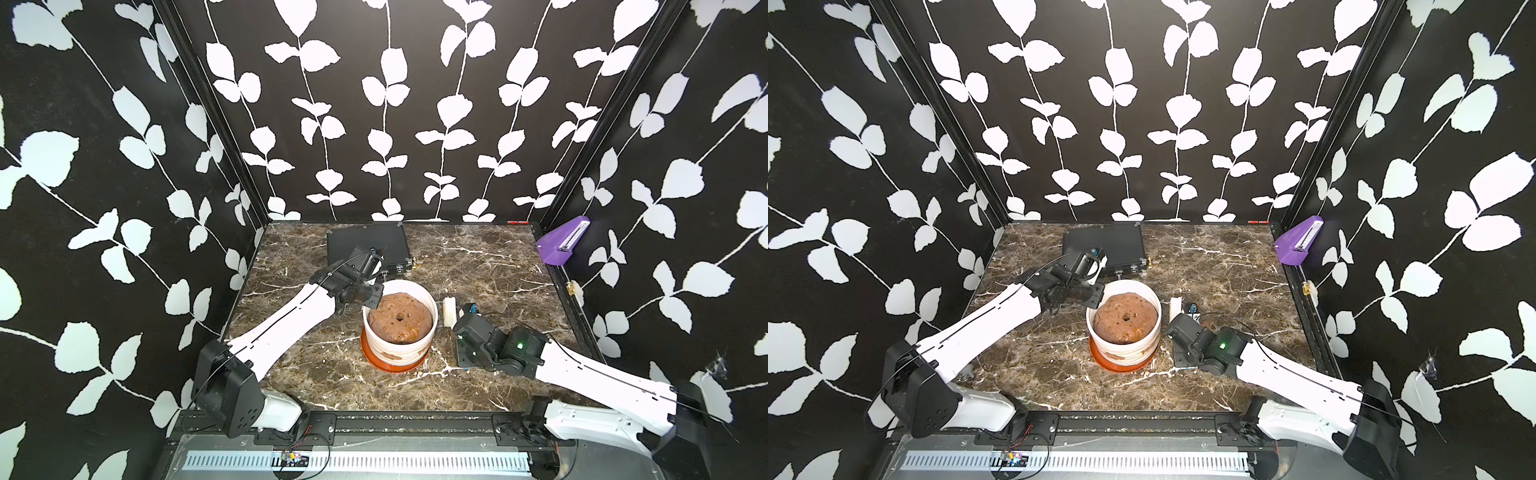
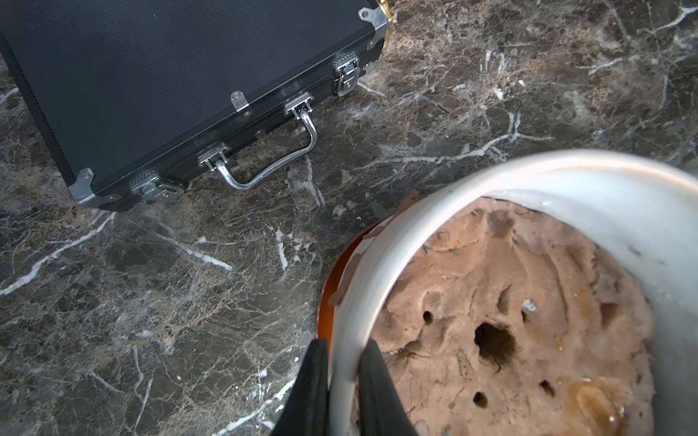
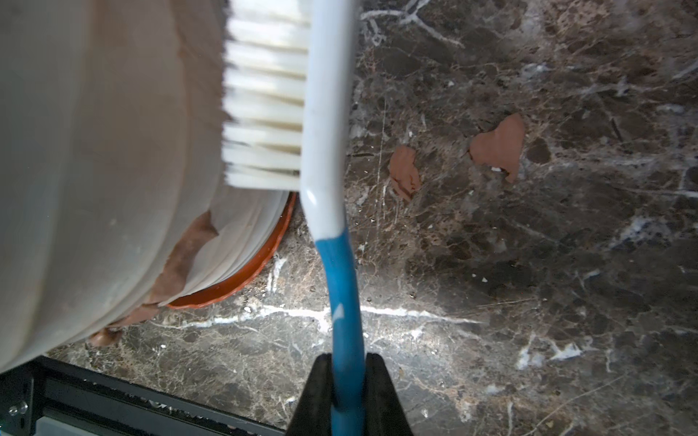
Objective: Scrub the dried mud off the ceramic pot
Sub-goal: Rotate the pot on the tray.
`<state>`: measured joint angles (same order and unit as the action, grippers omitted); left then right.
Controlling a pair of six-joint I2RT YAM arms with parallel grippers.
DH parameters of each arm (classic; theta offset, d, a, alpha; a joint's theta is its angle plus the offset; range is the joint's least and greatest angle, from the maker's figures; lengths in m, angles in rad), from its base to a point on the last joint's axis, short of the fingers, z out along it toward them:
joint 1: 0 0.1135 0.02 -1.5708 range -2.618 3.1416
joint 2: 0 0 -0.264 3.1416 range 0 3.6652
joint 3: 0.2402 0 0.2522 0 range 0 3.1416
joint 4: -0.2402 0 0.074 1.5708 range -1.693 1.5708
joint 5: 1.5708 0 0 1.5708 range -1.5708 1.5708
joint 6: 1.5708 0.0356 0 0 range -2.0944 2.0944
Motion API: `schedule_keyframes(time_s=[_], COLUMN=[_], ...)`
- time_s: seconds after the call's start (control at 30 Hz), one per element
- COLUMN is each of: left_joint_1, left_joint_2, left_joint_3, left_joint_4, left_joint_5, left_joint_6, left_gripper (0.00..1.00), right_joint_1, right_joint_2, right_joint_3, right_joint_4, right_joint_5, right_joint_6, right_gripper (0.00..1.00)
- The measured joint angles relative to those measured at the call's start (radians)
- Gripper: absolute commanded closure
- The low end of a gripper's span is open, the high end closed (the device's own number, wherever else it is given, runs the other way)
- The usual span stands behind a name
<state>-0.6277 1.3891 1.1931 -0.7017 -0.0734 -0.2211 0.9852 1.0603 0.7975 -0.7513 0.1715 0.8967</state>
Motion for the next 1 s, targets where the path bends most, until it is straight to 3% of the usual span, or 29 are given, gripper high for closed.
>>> schedule_keyframes(time_s=[0.43, 0.53, 0.67, 0.83, 1.0], left_joint_1=[0.002, 0.003, 0.007, 0.007, 0.007], left_joint_2=[-0.154, -0.177, -0.201, -0.165, -0.091], left_joint_3=[-0.13, -0.147, -0.15, -0.129, -0.1], left_joint_4=[0.004, 0.0, 0.001, 0.006, 0.024], left_joint_5=[-0.056, -0.057, -0.051, -0.055, -0.059], left_joint_6=[-0.103, -0.119, -0.124, -0.119, -0.114], left_gripper=[1.0, 0.74, 0.6, 0.6, 0.71], right_joint_1=[0.003, 0.003, 0.004, 0.003, 0.003], right_joint_2=[0.039, 0.064, 0.08, 0.077, 0.077], right_joint_3=[-0.026, -0.027, -0.026, -0.027, -0.028], right_joint_4=[0.065, 0.084, 0.103, 0.103, 0.1], right_joint_5=[-0.041, -0.061, -0.082, -0.076, -0.075], right_joint_6=[0.035, 0.039, 0.043, 0.048, 0.056], right_gripper=[1.0, 1.0, 1.0, 1.0, 1.0])
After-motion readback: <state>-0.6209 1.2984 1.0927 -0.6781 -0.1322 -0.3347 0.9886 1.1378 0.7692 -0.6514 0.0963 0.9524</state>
